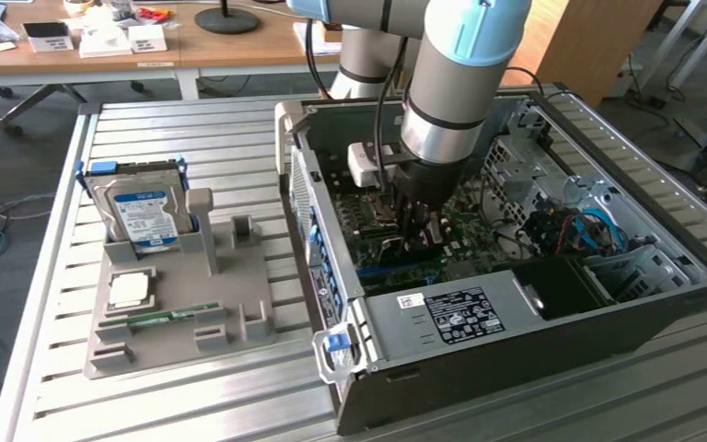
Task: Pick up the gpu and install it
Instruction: 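Insert the gpu into the slot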
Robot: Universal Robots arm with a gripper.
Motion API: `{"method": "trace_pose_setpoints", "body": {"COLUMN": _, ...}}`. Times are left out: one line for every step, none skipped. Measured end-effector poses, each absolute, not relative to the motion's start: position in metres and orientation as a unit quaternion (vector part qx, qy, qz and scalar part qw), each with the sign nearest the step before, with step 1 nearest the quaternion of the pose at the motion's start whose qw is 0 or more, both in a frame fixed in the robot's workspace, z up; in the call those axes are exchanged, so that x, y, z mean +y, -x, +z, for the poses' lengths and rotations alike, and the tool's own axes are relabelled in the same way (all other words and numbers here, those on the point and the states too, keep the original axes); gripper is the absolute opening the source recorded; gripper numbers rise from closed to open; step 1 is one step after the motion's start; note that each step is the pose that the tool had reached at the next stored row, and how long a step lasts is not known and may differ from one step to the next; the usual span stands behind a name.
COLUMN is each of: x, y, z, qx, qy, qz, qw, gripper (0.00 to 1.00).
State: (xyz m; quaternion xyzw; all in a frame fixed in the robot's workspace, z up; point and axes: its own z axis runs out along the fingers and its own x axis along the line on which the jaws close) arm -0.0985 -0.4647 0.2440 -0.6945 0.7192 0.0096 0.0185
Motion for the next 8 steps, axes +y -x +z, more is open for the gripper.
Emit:
{"method": "trace_pose_setpoints", "body": {"x": -0.4647, "y": 0.0985, "z": 0.2440, "qx": 0.719, "qy": 0.695, "qz": 0.010, "qw": 0.019, "gripper": 0.27}}
{"method": "trace_pose_setpoints", "body": {"x": -0.4647, "y": 0.0985, "z": 0.2440, "qx": 0.719, "qy": 0.695, "qz": 0.010, "qw": 0.019, "gripper": 0.27}}
{"method": "trace_pose_setpoints", "body": {"x": -0.4647, "y": 0.0985, "z": 0.2440, "qx": 0.719, "qy": 0.695, "qz": 0.010, "qw": 0.018, "gripper": 0.27}}
{"method": "trace_pose_setpoints", "body": {"x": -0.4647, "y": 0.0985, "z": 0.2440, "qx": 0.719, "qy": 0.695, "qz": 0.010, "qw": 0.018, "gripper": 0.27}}
{"method": "trace_pose_setpoints", "body": {"x": -0.4647, "y": 0.0985, "z": 0.2440, "qx": 0.719, "qy": 0.695, "qz": 0.010, "qw": 0.018, "gripper": 0.27}}
{"method": "trace_pose_setpoints", "body": {"x": -0.4647, "y": 0.0985, "z": 0.2440, "qx": 0.719, "qy": 0.694, "qz": 0.010, "qw": 0.019, "gripper": 0.27}}
{"method": "trace_pose_setpoints", "body": {"x": -0.4647, "y": 0.0985, "z": 0.2440, "qx": 0.719, "qy": 0.694, "qz": 0.010, "qw": 0.019, "gripper": 0.99}}
{"method": "trace_pose_setpoints", "body": {"x": -0.4647, "y": 0.0985, "z": 0.2440, "qx": 0.719, "qy": 0.695, "qz": 0.010, "qw": 0.019, "gripper": 0.99}}
